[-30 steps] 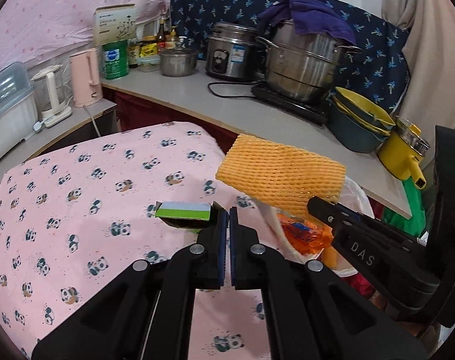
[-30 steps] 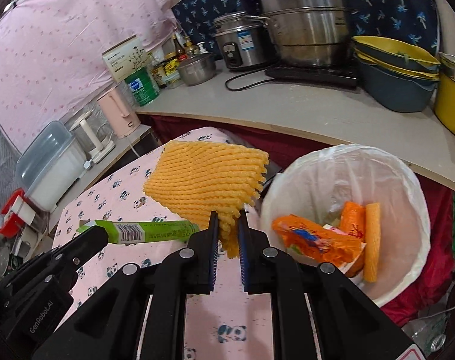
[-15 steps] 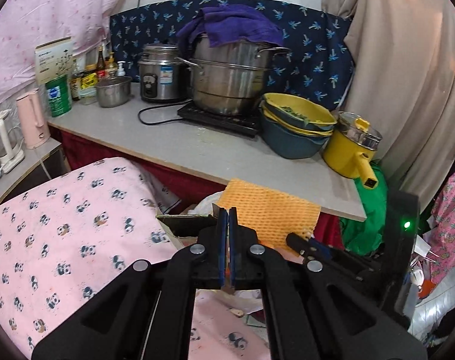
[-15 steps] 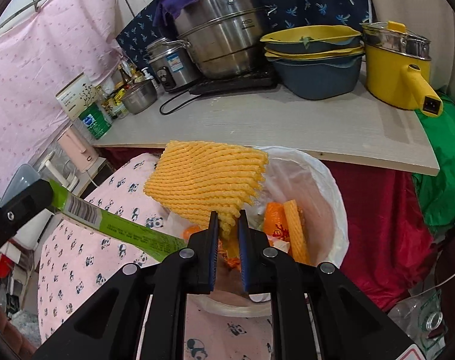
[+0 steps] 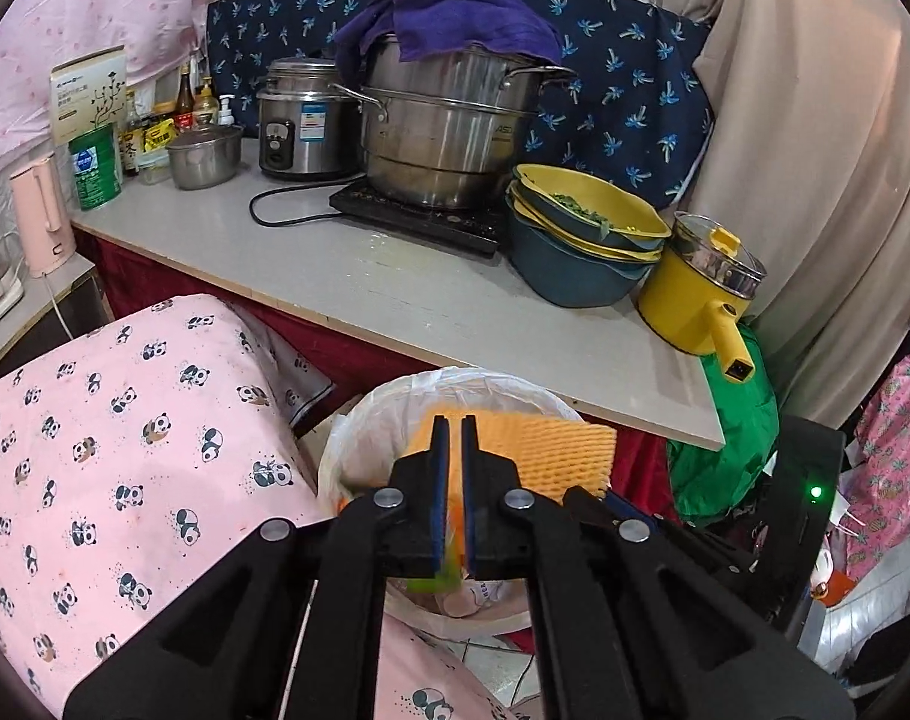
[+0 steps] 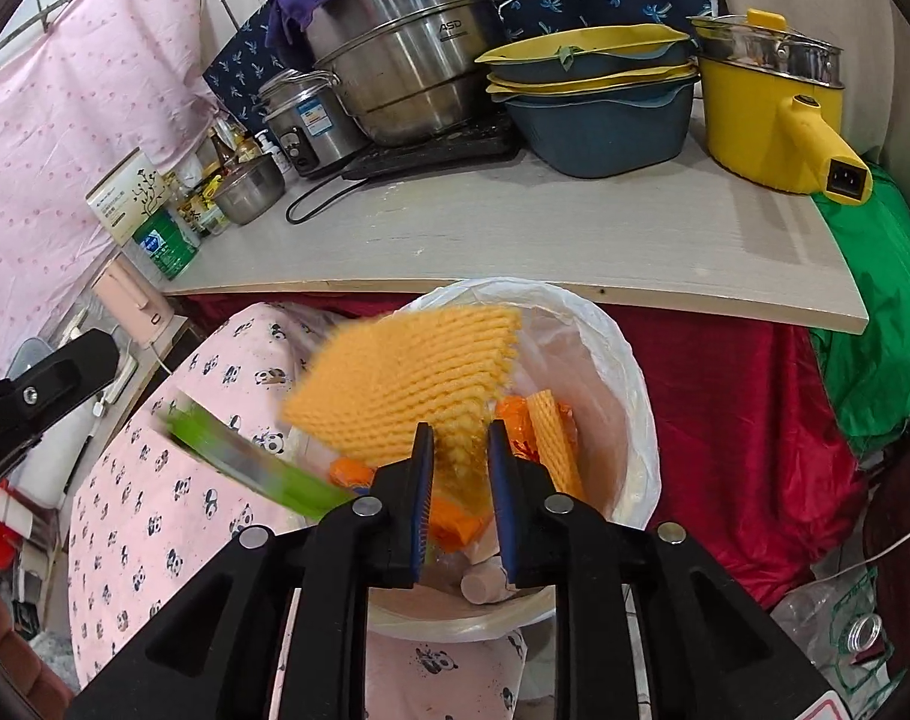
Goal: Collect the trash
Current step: 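Carry the juice box and foam sleeve over the bin with both tools, then open both tools to drop the juice box and foam sleeve into the bin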
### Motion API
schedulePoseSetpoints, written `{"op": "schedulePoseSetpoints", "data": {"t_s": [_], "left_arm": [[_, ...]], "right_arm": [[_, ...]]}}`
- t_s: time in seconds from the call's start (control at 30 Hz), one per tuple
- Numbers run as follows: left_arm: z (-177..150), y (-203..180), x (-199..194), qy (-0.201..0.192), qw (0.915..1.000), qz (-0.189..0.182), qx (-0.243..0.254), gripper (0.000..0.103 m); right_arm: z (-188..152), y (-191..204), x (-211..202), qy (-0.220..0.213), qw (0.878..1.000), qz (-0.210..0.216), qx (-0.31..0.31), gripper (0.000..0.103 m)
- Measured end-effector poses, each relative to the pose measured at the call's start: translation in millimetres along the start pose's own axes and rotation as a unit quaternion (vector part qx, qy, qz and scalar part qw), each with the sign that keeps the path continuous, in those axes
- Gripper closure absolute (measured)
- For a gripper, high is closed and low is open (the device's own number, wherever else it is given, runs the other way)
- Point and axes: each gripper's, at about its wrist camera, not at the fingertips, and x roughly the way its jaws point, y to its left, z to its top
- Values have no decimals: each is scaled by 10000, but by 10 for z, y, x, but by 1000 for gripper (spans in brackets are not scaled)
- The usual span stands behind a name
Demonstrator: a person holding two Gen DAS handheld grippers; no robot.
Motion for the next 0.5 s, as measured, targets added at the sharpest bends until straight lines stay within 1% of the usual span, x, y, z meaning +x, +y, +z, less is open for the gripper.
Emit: {"op": "schedulePoseSetpoints", "data": {"t_s": [0.03, 0.07, 0.1, 0.13, 0.2, 0.27, 0.33, 0.37, 0.4, 0.43, 0.5], "left_arm": [[-4, 8, 9, 11, 10000, 28, -17, 82], [-6, 17, 7, -2, 10000, 58, -39, 75], [-6, 30, -3, -32, 9999, 109, -62, 63], [-4, 42, -20, -78, 9998, 145, -75, 59], [3, 50, -44, -118, 9997, 184, -53, 57], [5, 60, -63, -122, 9997, 227, -43, 57], [5, 80, -77, -114, 9996, 258, -58, 55], [3, 93, -87, -111, 9995, 271, -78, 53], [3, 107, -100, -105, 9995, 275, -94, 48], [-1, 121, -115, -96, 9995, 275, -108, 44], [-13, 140, -144, -91, 9994, 320, -125, 41]], "right_arm": [[1, 15, -13, -23, 10000, 17, -10, 81], [2, 32, -25, -34, 10000, 28, -28, 79], [8, 50, -38, -39, 10000, 36, -54, 78], [14, 65, -55, -56, 10000, 40, -72, 77], [20, 81, -95, -106, 9999, 42, -75, 67], [29, 103, -148, -169, 9998, 48, -85, 64], [38, 137, -187, -185, 9997, 61, -130, 64], [40, 159, -210, -195, 9997, 61, -165, 62], [40, 182, -235, -202, 9996, 65, -205, 62], [39, 200, -256, -206, 9995, 64, -240, 58], [36, 236, -307, -222, 9993, 68, -308, 54]]}}
